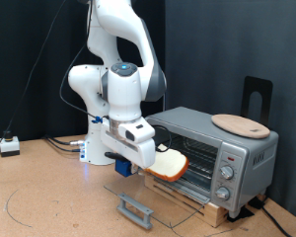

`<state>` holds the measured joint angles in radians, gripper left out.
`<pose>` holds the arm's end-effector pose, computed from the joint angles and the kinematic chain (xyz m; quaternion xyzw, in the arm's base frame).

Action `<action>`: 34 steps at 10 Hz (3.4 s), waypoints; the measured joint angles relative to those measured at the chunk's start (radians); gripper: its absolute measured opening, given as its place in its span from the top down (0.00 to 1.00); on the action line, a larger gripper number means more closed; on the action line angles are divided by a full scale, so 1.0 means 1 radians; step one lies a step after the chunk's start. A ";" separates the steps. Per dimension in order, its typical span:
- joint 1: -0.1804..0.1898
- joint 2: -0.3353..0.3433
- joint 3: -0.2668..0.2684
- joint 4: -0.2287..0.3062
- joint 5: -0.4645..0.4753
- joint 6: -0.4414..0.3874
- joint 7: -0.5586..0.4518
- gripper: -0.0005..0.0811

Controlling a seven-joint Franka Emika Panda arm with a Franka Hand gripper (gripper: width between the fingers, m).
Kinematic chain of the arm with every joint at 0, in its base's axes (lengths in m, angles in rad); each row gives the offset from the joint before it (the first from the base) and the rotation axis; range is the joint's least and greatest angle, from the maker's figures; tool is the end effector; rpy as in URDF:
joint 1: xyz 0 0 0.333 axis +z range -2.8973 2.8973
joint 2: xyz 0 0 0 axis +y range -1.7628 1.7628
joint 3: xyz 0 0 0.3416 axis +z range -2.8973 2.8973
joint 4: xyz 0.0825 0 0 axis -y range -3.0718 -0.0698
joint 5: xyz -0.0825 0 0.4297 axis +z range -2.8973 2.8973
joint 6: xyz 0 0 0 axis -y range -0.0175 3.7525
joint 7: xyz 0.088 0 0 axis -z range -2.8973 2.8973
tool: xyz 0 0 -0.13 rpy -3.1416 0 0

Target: Make a piece of toast with the oven

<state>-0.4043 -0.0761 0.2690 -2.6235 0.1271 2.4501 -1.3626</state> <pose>0.4359 -0.0598 0.2309 -0.8449 -0.5318 0.0171 0.0541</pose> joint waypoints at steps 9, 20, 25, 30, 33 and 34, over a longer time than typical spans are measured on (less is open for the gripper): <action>-0.024 -0.001 -0.042 0.057 0.046 -0.127 -0.078 0.47; -0.037 0.101 -0.038 0.058 0.039 -0.027 -0.022 0.47; -0.035 0.185 -0.028 0.110 0.033 0.007 0.043 0.47; -0.037 0.190 0.009 0.103 0.123 -0.037 -0.087 0.47; -0.051 0.120 -0.002 0.103 0.185 -0.179 -0.202 0.47; -0.055 0.091 -0.008 0.103 0.198 -0.217 -0.222 0.47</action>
<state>-0.4592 0.0148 0.2607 -2.5205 0.3254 2.2328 -1.5842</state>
